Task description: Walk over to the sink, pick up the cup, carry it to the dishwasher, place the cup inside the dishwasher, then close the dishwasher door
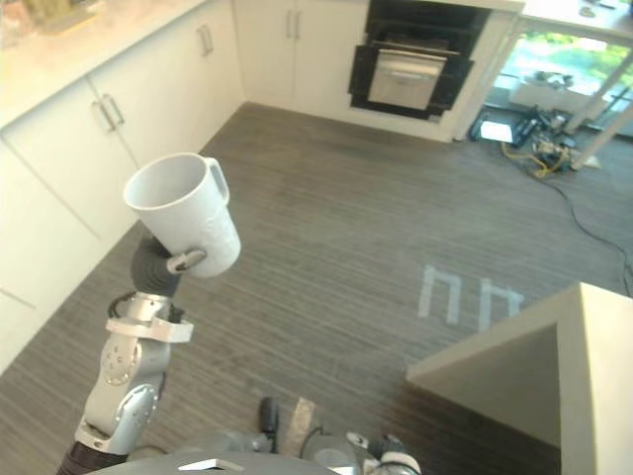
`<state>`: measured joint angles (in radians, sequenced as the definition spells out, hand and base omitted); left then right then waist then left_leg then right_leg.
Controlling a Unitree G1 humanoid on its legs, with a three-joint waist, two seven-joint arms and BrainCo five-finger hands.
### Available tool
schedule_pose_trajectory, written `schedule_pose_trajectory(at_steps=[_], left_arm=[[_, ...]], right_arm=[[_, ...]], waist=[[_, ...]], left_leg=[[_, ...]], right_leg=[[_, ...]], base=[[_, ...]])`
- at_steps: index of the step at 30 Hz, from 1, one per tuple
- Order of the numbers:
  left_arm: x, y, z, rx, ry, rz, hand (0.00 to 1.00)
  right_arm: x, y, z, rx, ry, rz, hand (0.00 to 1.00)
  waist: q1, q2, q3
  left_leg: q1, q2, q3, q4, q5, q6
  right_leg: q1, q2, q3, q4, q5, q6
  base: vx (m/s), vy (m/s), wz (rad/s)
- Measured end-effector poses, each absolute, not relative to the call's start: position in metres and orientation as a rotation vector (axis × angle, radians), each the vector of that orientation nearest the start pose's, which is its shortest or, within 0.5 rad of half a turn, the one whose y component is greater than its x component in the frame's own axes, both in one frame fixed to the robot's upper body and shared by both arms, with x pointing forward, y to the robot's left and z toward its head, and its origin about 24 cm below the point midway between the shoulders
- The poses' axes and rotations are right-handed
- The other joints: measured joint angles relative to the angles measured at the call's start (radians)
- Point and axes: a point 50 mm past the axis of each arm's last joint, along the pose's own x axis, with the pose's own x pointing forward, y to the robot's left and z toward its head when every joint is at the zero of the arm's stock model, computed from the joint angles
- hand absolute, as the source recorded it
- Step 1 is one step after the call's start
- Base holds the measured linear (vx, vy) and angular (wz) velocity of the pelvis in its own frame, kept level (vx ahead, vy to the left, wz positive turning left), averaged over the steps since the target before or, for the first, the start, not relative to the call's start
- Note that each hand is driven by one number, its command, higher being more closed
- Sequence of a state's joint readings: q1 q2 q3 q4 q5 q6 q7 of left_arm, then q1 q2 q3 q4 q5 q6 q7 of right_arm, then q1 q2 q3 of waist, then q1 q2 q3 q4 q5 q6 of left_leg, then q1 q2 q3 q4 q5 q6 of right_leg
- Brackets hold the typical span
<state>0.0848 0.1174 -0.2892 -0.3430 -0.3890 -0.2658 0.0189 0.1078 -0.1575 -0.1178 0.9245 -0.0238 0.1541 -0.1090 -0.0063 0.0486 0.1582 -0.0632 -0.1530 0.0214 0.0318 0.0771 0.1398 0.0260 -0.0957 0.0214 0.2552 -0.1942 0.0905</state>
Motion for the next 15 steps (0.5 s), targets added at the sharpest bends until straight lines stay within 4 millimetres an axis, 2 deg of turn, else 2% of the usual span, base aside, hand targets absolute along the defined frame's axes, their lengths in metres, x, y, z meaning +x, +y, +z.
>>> schedule_pose_trajectory(at_steps=[2, 3, 4, 5, 8, 9, 10, 11, 12, 13, 15], left_arm=[[0.217, 0.109, 0.117, -0.367, -0.425, -0.276, 1.0], [0.218, 0.11, 0.115, -0.363, -0.409, -0.273, 1.0], [0.219, 0.11, 0.115, -0.358, -0.403, -0.272, 1.0], [0.219, 0.109, 0.114, -0.363, -0.393, -0.273, 1.0], [0.216, 0.112, 0.107, -0.356, -0.355, -0.258, 1.0], [0.216, 0.112, 0.106, -0.353, -0.35, -0.263, 1.0], [0.216, 0.111, 0.106, -0.355, -0.35, -0.28, 1.0], [0.215, 0.109, 0.105, -0.36, -0.35, -0.292, 1.0], [0.214, 0.108, 0.104, -0.367, -0.344, -0.322, 1.0], [0.211, 0.109, 0.1, -0.373, -0.336, -0.329, 1.0], [0.207, 0.112, 0.095, -0.37, -0.317, -0.332, 1.0]], right_arm=[[0.095, -0.232, -0.152, -0.176, 1.174, -0.251, 0.0], [0.097, -0.227, -0.152, -0.159, 1.177, -0.219, 0.0], [0.097, -0.226, -0.153, -0.168, 1.183, -0.204, 0.0], [0.098, -0.227, -0.152, -0.177, 1.187, -0.184, 0.0], [0.101, -0.222, -0.153, -0.175, 1.198, -0.154, 0.0], [0.108, -0.219, -0.152, -0.166, 1.183, -0.15, 0.0], [0.107, -0.22, -0.152, -0.169, 1.188, -0.154, 0.0], [0.108, -0.223, -0.151, -0.173, 1.185, -0.166, 0.0], [0.108, -0.227, -0.15, -0.158, 1.178, -0.204, 0.0], [0.107, -0.229, -0.15, -0.159, 1.177, -0.22, 0.0], [0.112, -0.228, -0.148, -0.161, 1.152, -0.23, 0.0]], waist=[[0.0, 0.002, -0.008], [-0.003, -0.009, -0.011], [-0.002, -0.017, -0.008], [0.002, -0.002, -0.014], [0.019, -0.019, -0.026], [0.019, -0.029, -0.032], [0.009, -0.029, -0.03], [0.006, -0.016, -0.03], [0.008, -0.002, -0.029], [0.013, -0.002, -0.031], [0.012, 0.003, -0.03]], left_leg=[[0.014, 0.0, -0.017, -0.049, 0.01, -0.015], [0.045, -0.003, -0.018, -0.116, -0.005, -0.044], [0.03, 0.0, -0.002, -0.086, 0.006, -0.041], [0.016, 0.025, 0.034, -0.079, 0.029, -0.044], [0.012, 0.035, 0.05, -0.108, 0.029, -0.034], [-0.033, 0.054, 0.153, -0.055, -0.041, -0.032], [-0.07, 0.087, 0.254, 0.032, -0.088, -0.022], [-0.092, 0.117, 0.304, 0.074, -0.095, -0.029], [-0.089, 0.122, 0.31, 0.091, -0.075, -0.014], [-0.056, 0.098, 0.279, 0.048, -0.048, -0.013], [-0.012, 0.077, 0.254, -0.033, -0.011, -0.023]], right_leg=[[0.021, 0.013, -0.016, -0.05, 0.022, -0.013], [0.048, -0.002, -0.049, -0.125, 0.048, -0.013], [0.05, -0.009, -0.075, -0.134, 0.06, -0.011], [0.06, 0.005, -0.099, -0.134, 0.059, -0.009], [0.076, 0.01, -0.135, -0.149, 0.074, -0.006], [0.078, 0.007, -0.177, -0.181, 0.091, -0.007], [0.08, -0.013, -0.212, -0.194, 0.097, -0.005], [0.085, -0.009, -0.231, -0.192, 0.094, -0.005], [0.107, -0.002, -0.251, -0.187, 0.08, -0.002], [0.119, -0.01, -0.249, -0.178, 0.067, -0.013], [0.114, -0.02, -0.222, -0.151, 0.046, -0.033]], base=[[-0.01, -0.079, 0.74], [0.0, -0.04, 0.94], [-0.01, -0.031, 0.87], [0.01, -0.037, 0.62], [0.02, -0.067, 0.43], [0.01, -0.031, 0.76], [0.02, -0.006, 0.89], [0.04, 0.029, 0.84], [0.05, 0.034, 0.66], [0.05, 0.034, 0.57], [0.03, 0.047, 0.45]])
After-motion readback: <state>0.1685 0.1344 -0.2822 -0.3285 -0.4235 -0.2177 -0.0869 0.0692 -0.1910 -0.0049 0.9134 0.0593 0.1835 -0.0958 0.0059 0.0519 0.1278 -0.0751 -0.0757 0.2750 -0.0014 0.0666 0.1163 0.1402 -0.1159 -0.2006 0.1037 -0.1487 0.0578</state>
